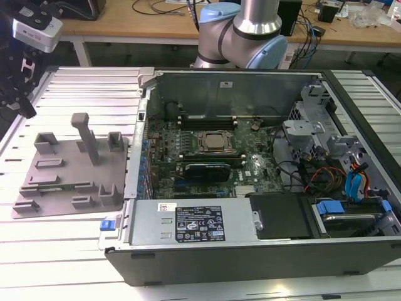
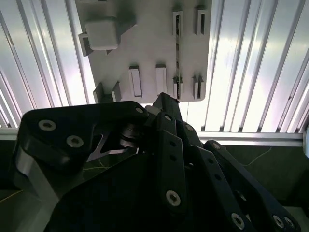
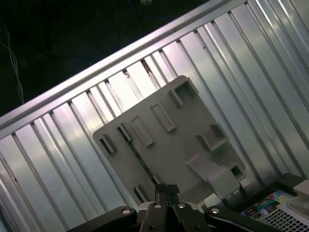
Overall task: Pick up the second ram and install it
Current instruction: 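Pick up the second ram and move it above second insertion slot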
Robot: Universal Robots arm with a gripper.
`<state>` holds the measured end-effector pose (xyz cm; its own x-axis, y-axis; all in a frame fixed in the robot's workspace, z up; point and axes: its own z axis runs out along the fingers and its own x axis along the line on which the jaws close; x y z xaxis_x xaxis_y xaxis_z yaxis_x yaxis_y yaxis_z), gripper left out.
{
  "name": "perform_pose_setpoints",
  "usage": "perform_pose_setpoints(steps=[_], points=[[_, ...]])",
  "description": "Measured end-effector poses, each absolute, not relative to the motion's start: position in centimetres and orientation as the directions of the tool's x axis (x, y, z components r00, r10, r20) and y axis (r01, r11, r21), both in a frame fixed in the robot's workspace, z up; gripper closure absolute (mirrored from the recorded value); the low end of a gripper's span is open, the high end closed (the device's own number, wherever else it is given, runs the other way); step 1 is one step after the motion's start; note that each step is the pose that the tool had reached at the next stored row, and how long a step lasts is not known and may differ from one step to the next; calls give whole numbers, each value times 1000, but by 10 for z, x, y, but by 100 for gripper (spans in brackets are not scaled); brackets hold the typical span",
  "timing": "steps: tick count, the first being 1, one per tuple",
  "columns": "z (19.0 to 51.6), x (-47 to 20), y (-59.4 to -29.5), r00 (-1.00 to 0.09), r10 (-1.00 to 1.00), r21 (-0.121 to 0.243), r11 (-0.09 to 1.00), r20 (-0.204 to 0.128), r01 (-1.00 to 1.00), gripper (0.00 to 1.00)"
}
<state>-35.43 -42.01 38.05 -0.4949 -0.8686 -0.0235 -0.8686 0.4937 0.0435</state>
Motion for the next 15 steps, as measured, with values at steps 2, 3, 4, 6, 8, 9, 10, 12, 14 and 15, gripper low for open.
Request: perform_pose_setpoints(steps=[2, 3, 4, 6, 8, 9, 10, 12, 14, 15], points=[[380, -354, -420, -475, -880, 43, 473, -23, -880, 92], [380, -354, -420, -461, -887, 44, 460, -24, -887, 92], [380, -354, -420, -447, -894, 43, 446, -24, -894, 92], [380, -354, -420, -426, -904, 44, 425, -24, -904, 92], [380, -354, -420, -407, -913, 43, 405, -23, -913, 92], [380, -354, -420, -400, -916, 44, 399, -24, -916, 92], [380, -354, -420, -391, -920, 44, 390, -23, -920, 92], [380, -354, -420, -376, -926, 44, 375, -23, -926, 92], [380, -354, -420, -358, -933, 43, 357, -23, -933, 92], [380, -354, -420, -350, -937, 43, 349, -23, -936, 92]])
